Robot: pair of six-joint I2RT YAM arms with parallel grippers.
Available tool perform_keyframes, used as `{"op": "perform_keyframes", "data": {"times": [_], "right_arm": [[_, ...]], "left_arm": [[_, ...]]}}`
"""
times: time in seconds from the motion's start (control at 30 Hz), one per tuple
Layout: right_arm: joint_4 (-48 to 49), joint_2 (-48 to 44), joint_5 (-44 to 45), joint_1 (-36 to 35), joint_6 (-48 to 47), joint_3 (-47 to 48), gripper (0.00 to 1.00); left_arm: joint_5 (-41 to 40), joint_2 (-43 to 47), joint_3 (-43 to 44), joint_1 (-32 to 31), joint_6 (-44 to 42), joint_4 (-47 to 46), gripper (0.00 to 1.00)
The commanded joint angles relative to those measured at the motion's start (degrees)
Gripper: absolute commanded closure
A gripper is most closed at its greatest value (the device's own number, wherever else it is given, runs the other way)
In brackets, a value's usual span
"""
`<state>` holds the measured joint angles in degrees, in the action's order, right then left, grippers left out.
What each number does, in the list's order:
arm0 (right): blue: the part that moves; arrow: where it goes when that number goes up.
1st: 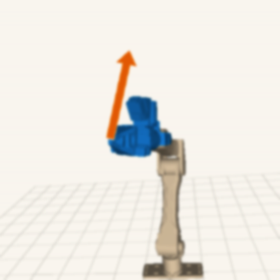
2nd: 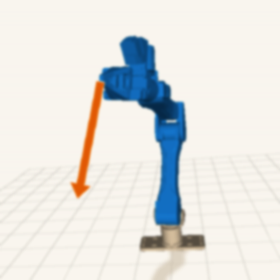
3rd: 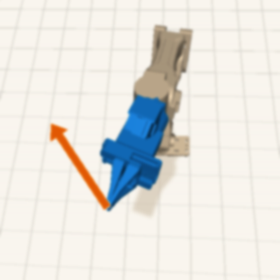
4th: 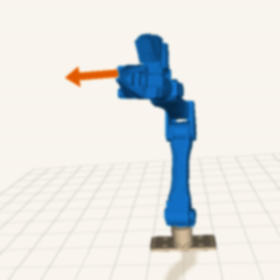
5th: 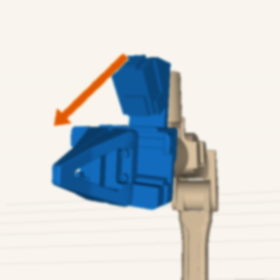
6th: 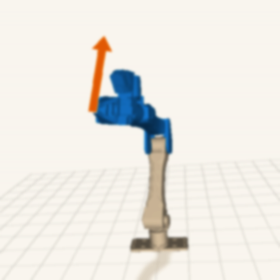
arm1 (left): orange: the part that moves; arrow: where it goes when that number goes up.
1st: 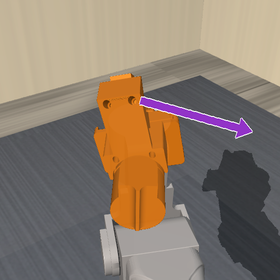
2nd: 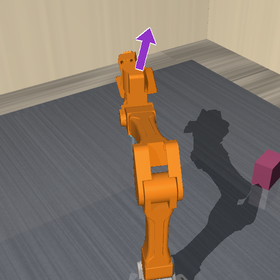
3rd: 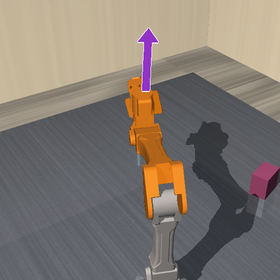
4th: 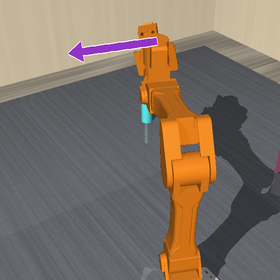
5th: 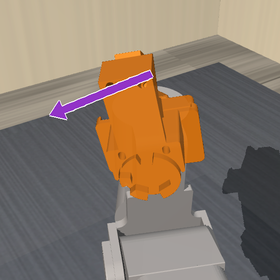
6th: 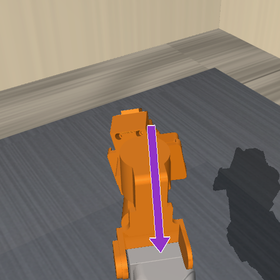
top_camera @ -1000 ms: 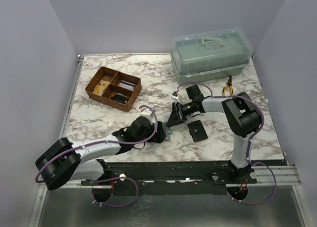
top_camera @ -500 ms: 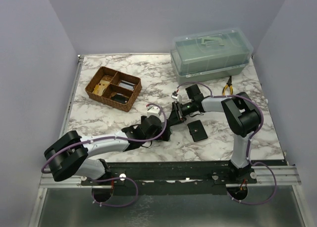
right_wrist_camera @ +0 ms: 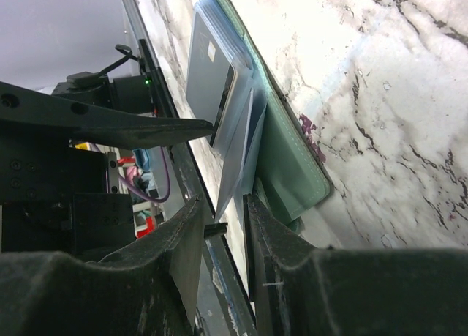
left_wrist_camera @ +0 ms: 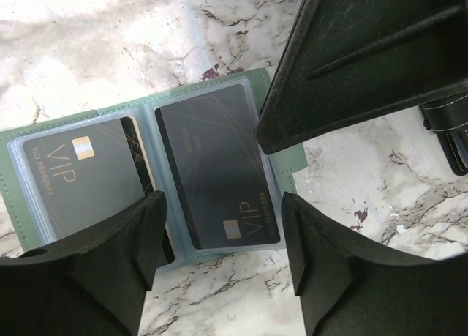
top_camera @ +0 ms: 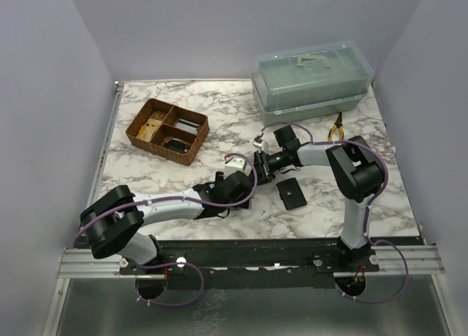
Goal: Take the credit cards out of the card holder
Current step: Remove the credit card from the card holder.
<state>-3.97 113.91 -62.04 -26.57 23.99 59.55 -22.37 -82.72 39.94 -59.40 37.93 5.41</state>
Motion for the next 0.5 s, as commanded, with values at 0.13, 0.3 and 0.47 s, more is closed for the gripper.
{"op": "perform_keyframes", "data": {"times": [0.13, 0.3, 0.47], "right_arm": [[0.43, 0.43, -1.8, -0.44, -0.4, 1.36, 0.65], [-1.27, -1.49, -0.83, -0.4, -2.13, 2.36, 0.61], [0.8, -2.59, -3.28, -0.41, -1.02, 1.41, 0.6]], "left_arm": [[-3.87, -0.67, 1.57, -0.63, 1.2, 4.67, 0.43], [-4.69, 1.32, 0.65, -0.63, 2.28, 5.58, 0.54], [-4.78, 3.43, -0.17, -0.61, 3.18, 5.65, 0.55]]}}
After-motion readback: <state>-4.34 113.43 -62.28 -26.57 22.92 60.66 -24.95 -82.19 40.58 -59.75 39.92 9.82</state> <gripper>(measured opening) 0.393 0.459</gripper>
